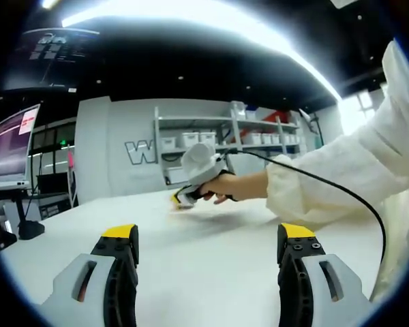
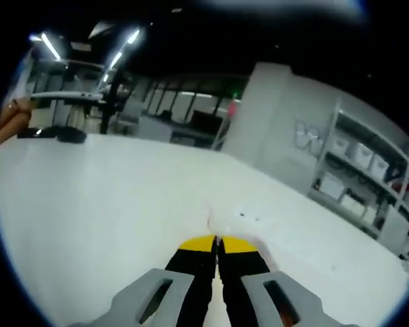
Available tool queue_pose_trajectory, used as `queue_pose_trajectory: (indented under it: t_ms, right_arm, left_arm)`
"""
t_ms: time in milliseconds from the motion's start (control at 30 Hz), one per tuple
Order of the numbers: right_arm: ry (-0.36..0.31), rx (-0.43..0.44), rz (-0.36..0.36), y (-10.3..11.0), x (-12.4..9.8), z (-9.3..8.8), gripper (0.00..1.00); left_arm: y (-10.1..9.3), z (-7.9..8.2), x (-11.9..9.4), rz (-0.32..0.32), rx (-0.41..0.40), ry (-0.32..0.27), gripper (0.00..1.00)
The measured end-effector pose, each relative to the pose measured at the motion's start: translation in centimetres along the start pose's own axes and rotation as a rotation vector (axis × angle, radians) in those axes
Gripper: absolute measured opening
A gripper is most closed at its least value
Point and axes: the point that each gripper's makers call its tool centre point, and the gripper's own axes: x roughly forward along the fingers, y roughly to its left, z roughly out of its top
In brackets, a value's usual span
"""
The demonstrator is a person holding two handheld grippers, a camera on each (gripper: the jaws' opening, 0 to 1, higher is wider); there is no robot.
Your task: Open the resealable bag by pulling the two sides of the seal apart until the entire bag opening is separated and visibly accessible.
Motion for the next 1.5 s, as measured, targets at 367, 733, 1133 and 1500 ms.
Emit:
queue_pose_trajectory:
  t_ms: [367,733,1133,1500]
  right_arm:
    - [-0.049,0.012,-0.047,-2.0,-0.9,1.6,0.0]
    - [-0.08,0.014,-0.055,-2.5,-1.3,2.7,0.0]
    - [-0.098,0.015,-0.062,-3.1,-2.2,3.3,0.0]
    - [-0.149,0.016,-0.056,-3.4,-3.5,5.2,0.0]
  left_arm:
    - [0.1,0.0,0.3,0.0,0.001,-0.001,0.82]
    - [0.1,0.1,0.5,0.001,0.001,0.0,0.82]
    - [0.0,0.1,0.4,0.001,0.0,-0.001,0.82]
    - [0.0,0.2,0.6,-0.002,0.0,0.0,0.82]
